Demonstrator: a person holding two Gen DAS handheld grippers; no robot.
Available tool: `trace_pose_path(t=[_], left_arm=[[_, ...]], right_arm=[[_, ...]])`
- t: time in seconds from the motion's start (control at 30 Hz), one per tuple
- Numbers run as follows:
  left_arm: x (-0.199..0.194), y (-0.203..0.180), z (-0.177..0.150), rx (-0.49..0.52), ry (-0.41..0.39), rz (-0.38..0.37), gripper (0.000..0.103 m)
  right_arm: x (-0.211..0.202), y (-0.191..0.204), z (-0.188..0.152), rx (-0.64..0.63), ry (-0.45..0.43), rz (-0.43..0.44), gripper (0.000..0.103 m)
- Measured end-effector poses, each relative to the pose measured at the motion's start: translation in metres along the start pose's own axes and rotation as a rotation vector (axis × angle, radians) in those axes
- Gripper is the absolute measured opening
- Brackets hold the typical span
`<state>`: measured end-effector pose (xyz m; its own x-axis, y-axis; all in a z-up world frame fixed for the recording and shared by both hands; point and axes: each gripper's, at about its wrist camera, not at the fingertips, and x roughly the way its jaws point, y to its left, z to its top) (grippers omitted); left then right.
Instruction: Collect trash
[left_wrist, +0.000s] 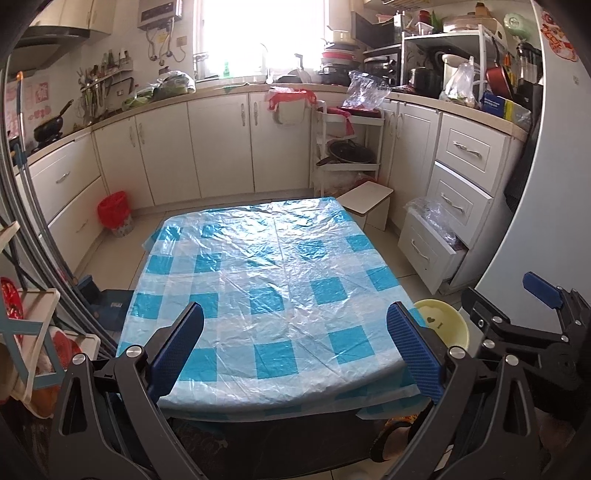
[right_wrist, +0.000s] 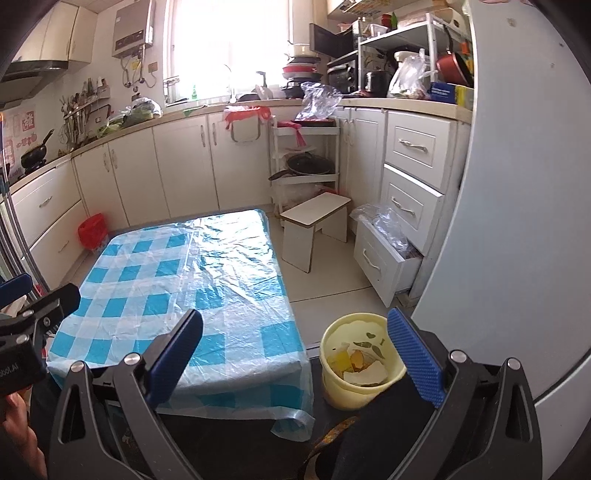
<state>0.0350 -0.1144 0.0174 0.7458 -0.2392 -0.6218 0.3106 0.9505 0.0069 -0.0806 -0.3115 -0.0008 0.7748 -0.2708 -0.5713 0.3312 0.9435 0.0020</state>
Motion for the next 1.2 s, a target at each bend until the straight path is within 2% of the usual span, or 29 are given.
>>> trace_pose_path(t=[0.17,0.33,0.57,0.93,1.2], left_arm=[[0.033,0.038,0.001,-0.067,0.05,0.064,0.095],[0.05,0.067,0.004,-0.122,0.073,0.114,0.095],[0.064,0.095,-0.005,-0.177,0.111,0.151,0.095],[0.08,0.11,-0.012,-0.212,0.146,0.151,0.095],[0.089,0.112,-0.014,-0.222,0.166,0.154,0.095]], right_arm=[[0.067,0.041,0.02,-0.097,0.05,0.06,0.096],[0.145,0.07,0.038,-0.122,0.143,0.115,0.096],[0.244,0.111,0.038,-0.211,0.288,0.113,0.096],[0.313,0.111,0.031,-0.192,0.424,0.092,0.096],[0.326,0.113,0.036,-0.182,0.401,0.141,0.096]])
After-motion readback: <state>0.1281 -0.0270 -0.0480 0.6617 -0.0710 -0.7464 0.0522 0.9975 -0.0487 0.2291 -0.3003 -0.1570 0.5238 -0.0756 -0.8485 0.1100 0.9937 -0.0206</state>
